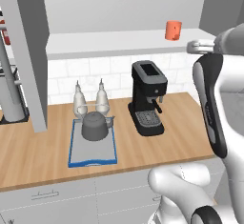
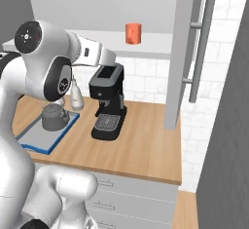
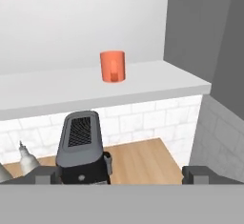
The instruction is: Pick the kettle from the counter and place it on the tray. Then pick the mug from the cabinet and place it on the tray. Then close the cabinet doors.
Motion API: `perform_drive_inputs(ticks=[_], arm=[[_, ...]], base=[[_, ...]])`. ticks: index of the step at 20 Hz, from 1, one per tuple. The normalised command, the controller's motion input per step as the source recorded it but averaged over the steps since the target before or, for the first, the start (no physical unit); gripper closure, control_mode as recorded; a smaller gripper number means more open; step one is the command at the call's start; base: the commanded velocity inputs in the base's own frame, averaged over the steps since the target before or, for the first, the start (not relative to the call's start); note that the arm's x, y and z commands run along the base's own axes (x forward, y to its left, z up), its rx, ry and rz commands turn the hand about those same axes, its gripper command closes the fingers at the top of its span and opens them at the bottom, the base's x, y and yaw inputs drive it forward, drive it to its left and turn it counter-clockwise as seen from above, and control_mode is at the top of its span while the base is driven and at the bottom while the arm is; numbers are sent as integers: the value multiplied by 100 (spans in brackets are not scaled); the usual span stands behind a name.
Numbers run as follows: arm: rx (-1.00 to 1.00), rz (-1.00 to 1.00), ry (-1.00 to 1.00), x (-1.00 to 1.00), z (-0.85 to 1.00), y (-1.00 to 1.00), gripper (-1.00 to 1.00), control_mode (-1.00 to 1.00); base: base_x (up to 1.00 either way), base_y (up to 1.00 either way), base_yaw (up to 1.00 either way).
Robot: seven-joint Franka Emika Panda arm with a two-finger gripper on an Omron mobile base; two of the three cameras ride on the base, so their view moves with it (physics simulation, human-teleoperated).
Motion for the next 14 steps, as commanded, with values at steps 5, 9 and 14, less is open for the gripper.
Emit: perform_drive_inputs(ticks=[5,9,14], arm=[[0,0,0,32,2,-1,-100,-100],[0,0,1,42,0,-8,-100,-100],[0,0,1,41,0,-12,-100,-100]], base=[[0,0,0],[0,0,0],[0,0,0]])
